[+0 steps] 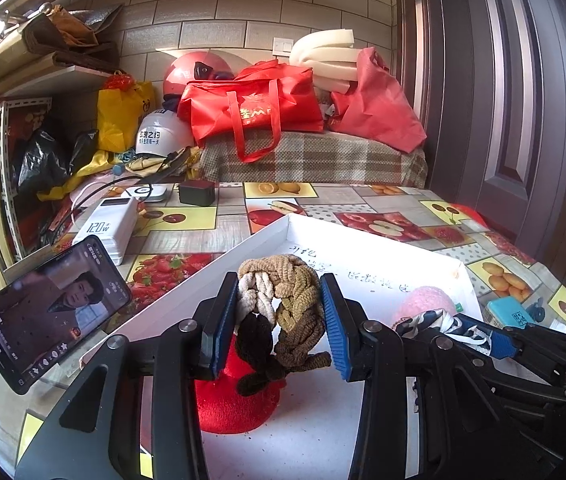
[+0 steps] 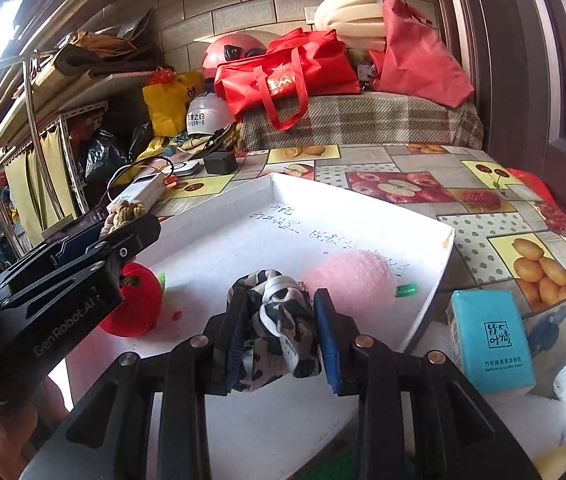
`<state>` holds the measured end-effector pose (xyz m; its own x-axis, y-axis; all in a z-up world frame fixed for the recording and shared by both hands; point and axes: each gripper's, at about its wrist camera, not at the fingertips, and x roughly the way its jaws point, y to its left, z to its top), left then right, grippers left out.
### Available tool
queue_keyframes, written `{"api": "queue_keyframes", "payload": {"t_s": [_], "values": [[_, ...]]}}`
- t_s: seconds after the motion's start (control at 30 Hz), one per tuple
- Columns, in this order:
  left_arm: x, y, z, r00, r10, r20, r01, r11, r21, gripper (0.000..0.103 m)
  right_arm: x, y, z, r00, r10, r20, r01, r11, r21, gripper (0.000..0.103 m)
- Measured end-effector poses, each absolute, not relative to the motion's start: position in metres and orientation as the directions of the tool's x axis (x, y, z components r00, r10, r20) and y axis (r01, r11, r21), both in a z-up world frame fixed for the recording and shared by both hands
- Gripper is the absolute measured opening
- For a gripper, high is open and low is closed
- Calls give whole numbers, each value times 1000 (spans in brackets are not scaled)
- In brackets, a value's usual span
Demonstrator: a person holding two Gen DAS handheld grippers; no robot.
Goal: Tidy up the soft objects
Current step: 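Carry the hair tie and scrunchie into the white box and open both tools, then withdraw both tools from the box toward the remaining items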
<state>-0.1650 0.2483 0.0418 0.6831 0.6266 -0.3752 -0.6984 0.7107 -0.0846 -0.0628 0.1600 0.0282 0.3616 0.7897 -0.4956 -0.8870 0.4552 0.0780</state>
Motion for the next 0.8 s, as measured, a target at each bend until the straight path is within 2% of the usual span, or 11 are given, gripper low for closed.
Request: {"api": "queue_keyframes", "payload": {"t_s": [0.07,0.1,0.13,0.17,0.2,0.23,0.3,0.37,0.8], "values": [[-166,248,43,677,637,-368,-706,704,-81,44,-66,161,30,376,790,-483,-888,456,54,38],[-165,248,43,672,643,-367,-711,699,-76,48,-67,162,31,383,791,-478,-888,457,45,47],[-165,248,43,669,647,-366,-713,697,-71,54,-67,162,31,387,792,-472,-889,457,39,67],[-166,247,44,664,656,-358,-720,691,-69,60,-69,162,32,394,790,-469,-887,460,29,78],[-168,247,45,654,671,-350,-733,677,-70,77,-70,162,31,406,784,-470,-883,469,19,88],[-168,248,45,648,679,-346,-739,670,-70,90,-71,162,31,408,785,-466,-884,467,14,92],[-170,247,45,646,687,-334,-743,665,-69,98,-73,162,32,423,782,-457,-881,473,-6,103],[-171,245,46,640,696,-324,-749,660,-59,103,-78,161,34,436,785,-440,-880,473,-28,103],[-173,243,47,635,711,-302,-755,653,-52,103,-81,161,35,443,789,-425,-881,471,-45,103]]}}
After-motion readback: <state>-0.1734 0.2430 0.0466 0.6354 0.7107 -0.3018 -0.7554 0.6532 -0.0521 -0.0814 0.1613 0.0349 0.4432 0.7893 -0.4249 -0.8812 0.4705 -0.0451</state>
